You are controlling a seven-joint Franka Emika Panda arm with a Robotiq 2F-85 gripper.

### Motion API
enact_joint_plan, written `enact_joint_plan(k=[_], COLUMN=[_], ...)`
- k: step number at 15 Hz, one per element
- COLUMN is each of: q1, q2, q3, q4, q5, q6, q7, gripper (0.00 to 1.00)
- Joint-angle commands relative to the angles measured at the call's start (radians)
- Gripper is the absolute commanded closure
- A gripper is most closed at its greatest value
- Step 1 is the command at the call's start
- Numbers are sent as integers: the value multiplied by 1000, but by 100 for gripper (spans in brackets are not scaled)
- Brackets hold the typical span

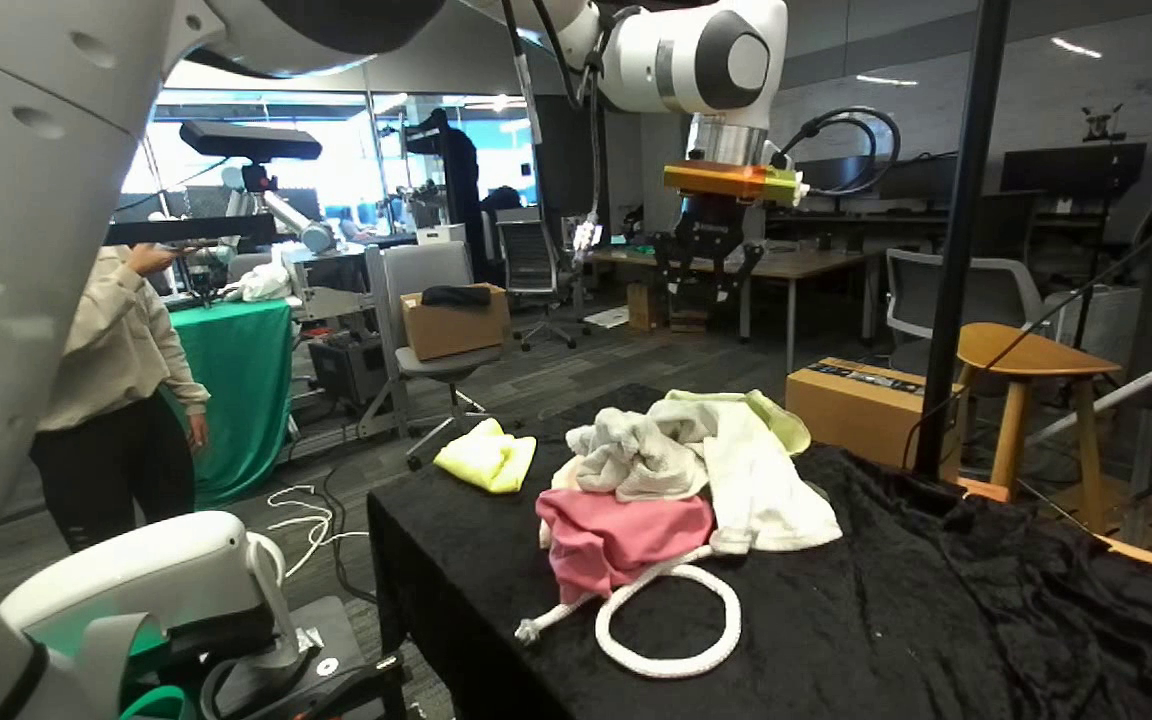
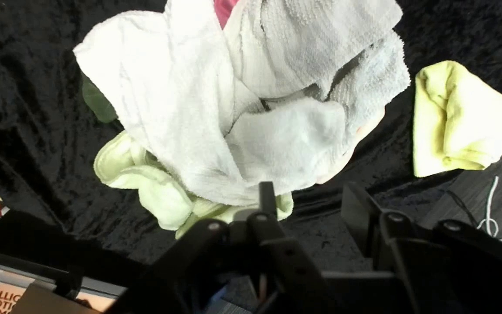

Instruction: Put all the items on the table in one place

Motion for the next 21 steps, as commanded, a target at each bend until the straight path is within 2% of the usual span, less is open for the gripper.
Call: enact_joint_plan(k=[1,4,12,17,20,21], q1=[14,22,89,150,166,154], q2=[67,95,107,70,57,53], q3=[0,-1,12,5,6,32], q4=[123,166,147,14,-102,-141], q5=[-29,-38,-32,-37,-25,-32], q6=[-70,-87,-43,29,102,122], q7=[3,14,92,97,87,90], gripper=[23,0,1,0,0,0])
